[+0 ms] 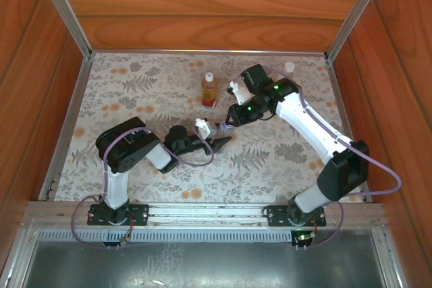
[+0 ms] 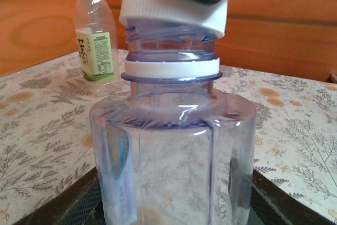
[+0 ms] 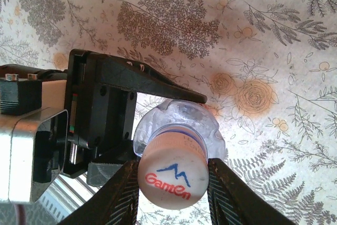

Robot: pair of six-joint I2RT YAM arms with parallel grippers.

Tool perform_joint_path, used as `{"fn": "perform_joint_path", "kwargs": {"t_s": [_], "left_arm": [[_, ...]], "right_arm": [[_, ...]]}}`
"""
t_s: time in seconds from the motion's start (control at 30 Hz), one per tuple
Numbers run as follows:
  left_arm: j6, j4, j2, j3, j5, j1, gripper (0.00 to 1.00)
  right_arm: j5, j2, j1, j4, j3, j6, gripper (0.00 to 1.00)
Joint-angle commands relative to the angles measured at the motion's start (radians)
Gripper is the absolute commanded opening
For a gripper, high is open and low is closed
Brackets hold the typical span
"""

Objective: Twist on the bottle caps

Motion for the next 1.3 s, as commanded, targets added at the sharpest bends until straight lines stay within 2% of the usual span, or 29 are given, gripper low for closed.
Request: {"fn": "perform_joint_path", "kwargs": {"t_s": [0.0, 0.37, 0.77, 1.07, 1.27], "left_arm": [[0.010, -0.052, 0.032, -0.006, 0.013, -0.017, 0.57], [0.011, -0.052, 0.032, -0.007, 0.010, -0.018, 0.57], [0.016, -0.052, 0.037, -0.005, 0.015, -0.020, 0.57], [0.016, -0.052, 0.038, -0.004, 0.013, -0.021, 0.57], [0.015, -0.052, 0.039, -0.002, 0.012, -0.021, 0.57]], "right_arm": [[-0.007, 0.025, 0.020, -0.048, 0.037, -0.029, 0.37], [0.017, 0.056, 0.029, -0.080, 0.060, -0.036, 0.34], [-0.005, 0.174, 0.028, -0.235, 0.180, -0.040, 0.33], [0.018, 0.177, 0.029, -0.251, 0.203, -0.039, 0.35], [0.029, 0.153, 0.029, -0.242, 0.202, -0.032, 0.41]]}}
